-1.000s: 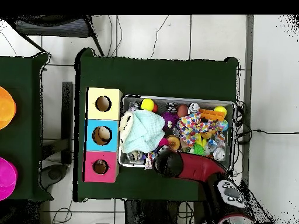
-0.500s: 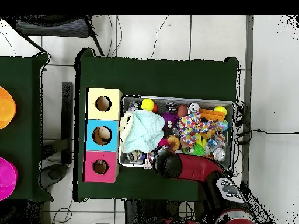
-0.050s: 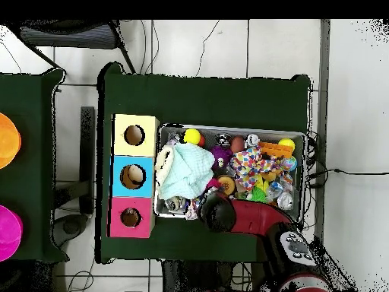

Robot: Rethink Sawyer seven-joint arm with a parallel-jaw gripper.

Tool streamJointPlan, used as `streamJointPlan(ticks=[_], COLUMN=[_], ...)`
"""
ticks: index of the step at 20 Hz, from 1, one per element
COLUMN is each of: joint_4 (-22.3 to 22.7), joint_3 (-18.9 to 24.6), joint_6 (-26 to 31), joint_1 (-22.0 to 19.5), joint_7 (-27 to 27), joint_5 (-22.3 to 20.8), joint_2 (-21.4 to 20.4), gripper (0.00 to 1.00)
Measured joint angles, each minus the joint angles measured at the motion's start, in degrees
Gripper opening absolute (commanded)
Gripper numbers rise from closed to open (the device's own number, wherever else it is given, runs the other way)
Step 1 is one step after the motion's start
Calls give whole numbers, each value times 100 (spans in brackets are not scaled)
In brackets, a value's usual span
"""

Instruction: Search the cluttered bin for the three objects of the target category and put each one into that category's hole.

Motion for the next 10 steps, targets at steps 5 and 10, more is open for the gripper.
streamJointPlan(ticks=[5, 10], joint_4=[-6, -134], joint_3=[0, 1], joint_6=[0, 0], joint_1=[14, 3], joint_7=[0, 0], joint_5=[-6, -134], joint_2=[-222, -386], gripper=[0, 0])
